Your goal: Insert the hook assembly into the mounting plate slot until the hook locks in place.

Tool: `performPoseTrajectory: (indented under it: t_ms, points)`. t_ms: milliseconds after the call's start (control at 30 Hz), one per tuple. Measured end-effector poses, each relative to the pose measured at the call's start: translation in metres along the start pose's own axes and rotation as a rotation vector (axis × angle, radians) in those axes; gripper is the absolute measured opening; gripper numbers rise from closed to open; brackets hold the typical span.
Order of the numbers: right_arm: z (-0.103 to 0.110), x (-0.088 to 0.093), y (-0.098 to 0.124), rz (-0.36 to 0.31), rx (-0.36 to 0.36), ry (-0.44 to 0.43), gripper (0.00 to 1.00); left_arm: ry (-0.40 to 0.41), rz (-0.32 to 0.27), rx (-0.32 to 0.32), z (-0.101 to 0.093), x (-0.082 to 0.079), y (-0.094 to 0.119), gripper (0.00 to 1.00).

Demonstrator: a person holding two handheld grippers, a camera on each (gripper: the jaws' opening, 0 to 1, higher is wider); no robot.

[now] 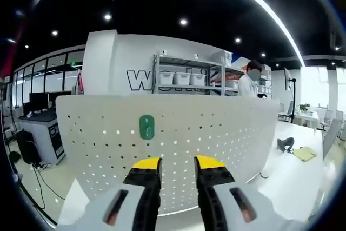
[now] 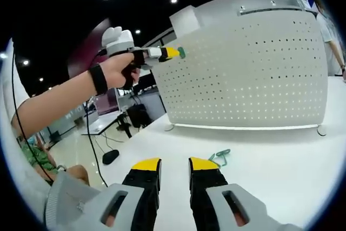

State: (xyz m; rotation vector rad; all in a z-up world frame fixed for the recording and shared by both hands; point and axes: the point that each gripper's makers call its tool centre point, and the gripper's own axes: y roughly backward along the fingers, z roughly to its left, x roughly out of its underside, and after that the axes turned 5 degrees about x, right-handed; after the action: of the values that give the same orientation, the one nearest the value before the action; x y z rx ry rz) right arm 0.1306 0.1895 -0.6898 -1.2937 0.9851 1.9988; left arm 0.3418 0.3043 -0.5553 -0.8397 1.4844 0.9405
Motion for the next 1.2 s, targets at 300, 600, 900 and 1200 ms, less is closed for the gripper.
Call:
performPoseTrajectory:
  t_ms: [300, 600, 900, 1200]
  points:
    - [-0.002, 0.005, 0.003, 0.008, 0.011, -0.01, 0.2, 0.013, 0.047, 0.067, -0.015, 0.027, 0.008, 0.27]
    - [-0.001, 0.006, 0.003, 0.006, 0.014, -0.018, 0.2, 0.007, 0.098, 0.152, -0.035, 0.056, 0.016, 0.3]
    - [-0.003, 0.005, 0.004, 0.001, 0.019, -0.017, 0.2, 0.01, 0.157, 0.225, -0.046, 0.082, 0.023, 0.33]
    - [-0.005, 0.007, 0.005, 0.004, 0.026, -0.024, 0.2, 0.022, 0.219, 0.31, -0.061, 0.116, 0.039, 0.39]
